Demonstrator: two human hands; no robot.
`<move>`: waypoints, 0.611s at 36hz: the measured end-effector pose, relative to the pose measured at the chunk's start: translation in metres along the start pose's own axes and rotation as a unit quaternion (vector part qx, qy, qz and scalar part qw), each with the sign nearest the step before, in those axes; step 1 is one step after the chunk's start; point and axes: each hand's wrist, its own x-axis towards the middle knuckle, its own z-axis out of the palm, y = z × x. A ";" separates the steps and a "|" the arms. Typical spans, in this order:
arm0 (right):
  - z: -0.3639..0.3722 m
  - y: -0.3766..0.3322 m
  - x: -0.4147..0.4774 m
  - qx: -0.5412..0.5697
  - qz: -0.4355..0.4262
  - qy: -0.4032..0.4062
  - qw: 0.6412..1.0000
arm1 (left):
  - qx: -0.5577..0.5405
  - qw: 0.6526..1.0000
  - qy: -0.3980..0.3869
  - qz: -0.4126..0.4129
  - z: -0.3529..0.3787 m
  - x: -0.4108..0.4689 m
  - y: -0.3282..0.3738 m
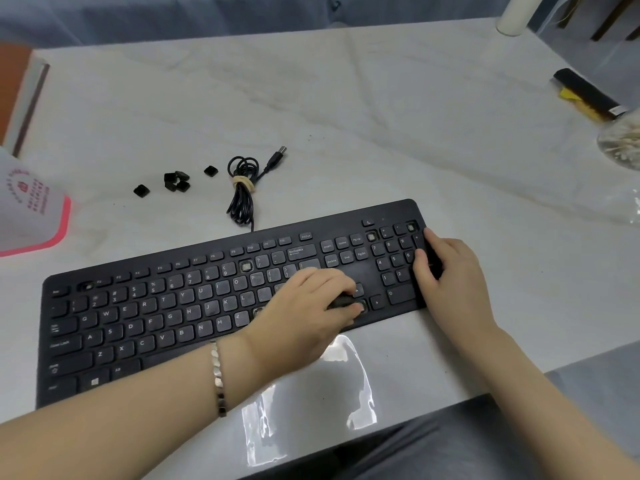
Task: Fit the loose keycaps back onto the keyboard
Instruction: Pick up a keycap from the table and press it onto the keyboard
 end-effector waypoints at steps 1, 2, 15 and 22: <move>0.000 0.000 0.000 -0.002 -0.002 0.002 1.000 | -0.003 1.000 0.000 -0.005 0.000 0.000 0.000; 0.001 0.000 0.001 -0.004 -0.005 0.004 1.000 | -0.006 1.000 0.001 -0.012 0.000 -0.001 0.000; 0.003 0.004 0.002 -0.003 -0.023 0.016 1.000 | -0.005 1.000 0.012 -0.024 -0.002 -0.001 0.000; 0.003 0.003 0.001 0.001 -0.023 0.023 0.999 | 0.020 1.000 0.007 0.019 -0.003 0.001 -0.003</move>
